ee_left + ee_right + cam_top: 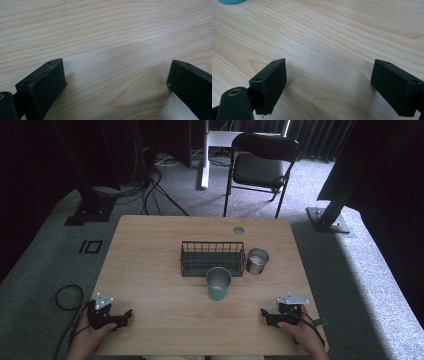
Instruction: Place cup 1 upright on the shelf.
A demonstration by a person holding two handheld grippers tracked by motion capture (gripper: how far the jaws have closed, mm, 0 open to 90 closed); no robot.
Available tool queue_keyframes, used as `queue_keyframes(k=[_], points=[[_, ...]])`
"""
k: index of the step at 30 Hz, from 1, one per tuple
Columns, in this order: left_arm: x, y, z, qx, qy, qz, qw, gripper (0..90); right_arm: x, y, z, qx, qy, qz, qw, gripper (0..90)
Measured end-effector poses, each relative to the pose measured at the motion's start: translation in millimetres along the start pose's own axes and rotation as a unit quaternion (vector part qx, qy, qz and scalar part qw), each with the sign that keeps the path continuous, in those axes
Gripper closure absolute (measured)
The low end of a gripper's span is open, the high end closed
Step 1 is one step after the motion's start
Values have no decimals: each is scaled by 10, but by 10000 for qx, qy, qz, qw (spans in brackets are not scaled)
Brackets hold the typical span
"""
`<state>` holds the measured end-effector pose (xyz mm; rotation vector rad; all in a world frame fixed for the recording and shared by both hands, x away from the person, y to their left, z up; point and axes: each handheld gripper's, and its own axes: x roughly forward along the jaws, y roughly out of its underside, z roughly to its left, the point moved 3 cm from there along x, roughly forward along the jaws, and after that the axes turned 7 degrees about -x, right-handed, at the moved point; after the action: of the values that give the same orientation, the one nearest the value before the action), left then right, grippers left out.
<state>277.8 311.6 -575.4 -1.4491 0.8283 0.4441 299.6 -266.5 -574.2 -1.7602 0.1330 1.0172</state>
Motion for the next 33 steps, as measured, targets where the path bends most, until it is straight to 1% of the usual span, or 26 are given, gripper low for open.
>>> queue_keyframes(k=[1, 10, 11, 13, 15, 16, 19, 22, 23, 30, 33], points=[[0, 0, 0, 0, -1, 0, 10000, 23, 15, -32, 24, -42, -35, -6, 10000, 129], [0, 0, 0, -1, 0, -1, 10000, 23, 79, -167, 130, -175, -197, -117, 9996, 129], [0, 0, 0, 1, 0, -1, 10000, 23, 96, -201, 158, -211, -241, -147, 9994, 129], [0, 0, 0, 0, 0, 0, 10000, 23, 102, -213, 167, -233, -251, -145, 9993, 129], [0, 0, 0, -1, 0, -1, 10000, 23, 121, -275, 211, -256, -322, -206, 9989, 129], [0, 0, 0, -1, 0, -1, 10000, 23, 121, -275, 211, -256, -322, -206, 9989, 129], [0, 0, 0, 1, 0, -1, 10000, 23, 144, -350, 259, -347, -390, -278, 9982, 129], [0, 0, 0, 0, -1, -1, 10000, 24, 154, -385, 283, -362, -419, -299, 9980, 129], [0, 0, 0, 0, 0, -1, 10000, 23, 163, -421, 305, -402, -447, -351, 9976, 130], [0, 0, 0, 1, 0, -1, 10000, 23, 198, -512, 374, -471, -560, -504, 9960, 129], [0, 0, 0, 1, -1, -1, 10000, 23, 227, -568, 417, -447, -640, -521, 9956, 129]])
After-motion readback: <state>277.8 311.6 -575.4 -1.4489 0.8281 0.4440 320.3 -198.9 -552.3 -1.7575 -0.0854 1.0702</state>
